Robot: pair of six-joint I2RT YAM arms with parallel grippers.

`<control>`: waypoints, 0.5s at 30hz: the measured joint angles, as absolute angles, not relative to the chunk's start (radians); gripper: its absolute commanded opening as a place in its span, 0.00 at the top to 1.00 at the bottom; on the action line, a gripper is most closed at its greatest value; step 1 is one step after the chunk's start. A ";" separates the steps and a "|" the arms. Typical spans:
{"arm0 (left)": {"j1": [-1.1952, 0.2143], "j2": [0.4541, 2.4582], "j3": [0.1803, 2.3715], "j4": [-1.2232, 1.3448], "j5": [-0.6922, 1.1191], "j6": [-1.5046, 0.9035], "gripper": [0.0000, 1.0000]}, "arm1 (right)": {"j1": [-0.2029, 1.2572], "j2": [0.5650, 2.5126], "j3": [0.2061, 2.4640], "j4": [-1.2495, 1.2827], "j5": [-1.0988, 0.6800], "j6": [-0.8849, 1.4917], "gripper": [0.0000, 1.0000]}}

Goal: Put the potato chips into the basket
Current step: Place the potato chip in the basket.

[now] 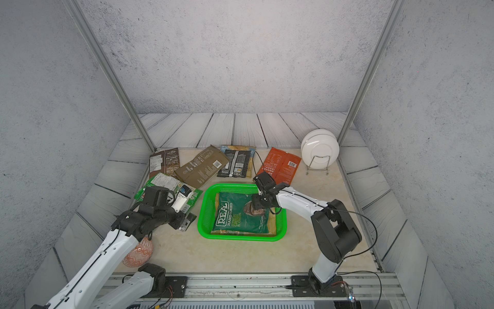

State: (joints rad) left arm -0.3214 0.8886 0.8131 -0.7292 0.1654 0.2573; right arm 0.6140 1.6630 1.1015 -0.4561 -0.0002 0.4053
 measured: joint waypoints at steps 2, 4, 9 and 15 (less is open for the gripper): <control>-0.321 0.889 0.813 -0.729 0.166 0.257 0.02 | 0.614 1.656 1.106 -0.459 0.002 0.400 0.35; -0.321 0.889 0.813 -0.729 0.166 0.257 0.02 | 0.614 1.634 1.106 -0.470 0.003 0.395 0.34; -0.321 0.889 0.812 -0.729 0.169 0.257 0.02 | 0.612 1.489 1.107 -0.498 0.004 0.388 0.31; -0.321 0.889 0.812 -0.729 0.169 0.257 0.02 | 0.522 1.327 1.108 -0.496 -0.010 0.392 0.31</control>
